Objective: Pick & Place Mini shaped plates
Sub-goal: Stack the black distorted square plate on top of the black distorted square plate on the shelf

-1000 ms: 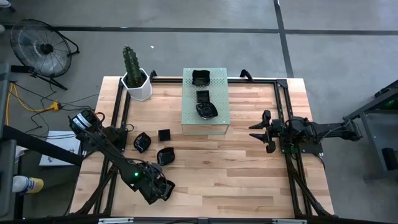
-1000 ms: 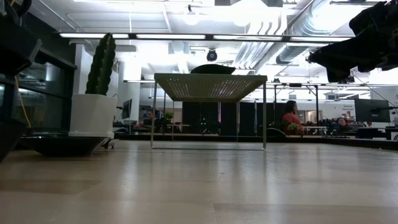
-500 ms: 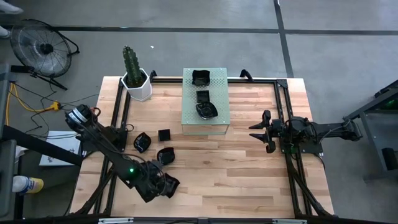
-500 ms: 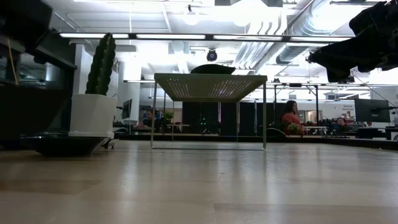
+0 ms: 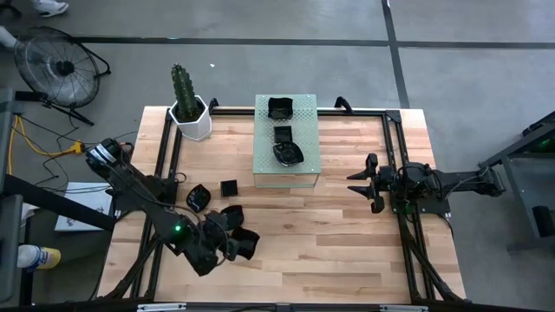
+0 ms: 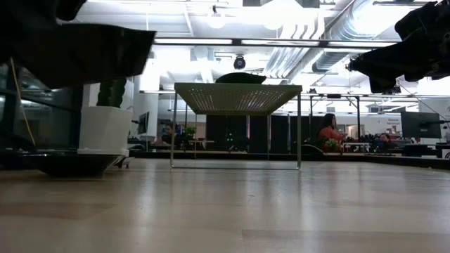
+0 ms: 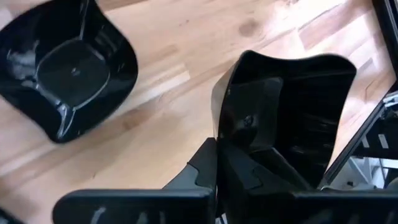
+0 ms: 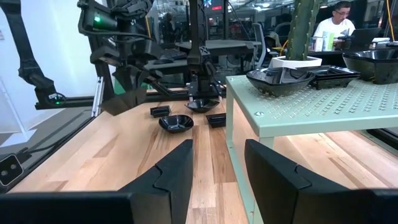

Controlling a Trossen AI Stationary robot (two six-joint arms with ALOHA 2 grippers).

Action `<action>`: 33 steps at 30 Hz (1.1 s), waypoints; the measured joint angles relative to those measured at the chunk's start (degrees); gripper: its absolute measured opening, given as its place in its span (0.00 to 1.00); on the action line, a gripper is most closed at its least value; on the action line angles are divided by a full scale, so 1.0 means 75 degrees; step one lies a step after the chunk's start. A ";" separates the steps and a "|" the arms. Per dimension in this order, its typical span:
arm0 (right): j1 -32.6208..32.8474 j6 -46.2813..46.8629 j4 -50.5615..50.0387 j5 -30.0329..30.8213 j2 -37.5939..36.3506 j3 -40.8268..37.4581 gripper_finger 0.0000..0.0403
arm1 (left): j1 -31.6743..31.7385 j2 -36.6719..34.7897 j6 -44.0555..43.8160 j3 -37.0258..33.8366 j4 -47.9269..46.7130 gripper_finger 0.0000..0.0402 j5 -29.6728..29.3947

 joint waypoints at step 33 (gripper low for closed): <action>0.0002 0.0000 0.0002 -0.0002 -0.0003 0.0002 0.35 | 0.4741 -0.0538 0.6832 0.0000 0.4454 0.00 0.2106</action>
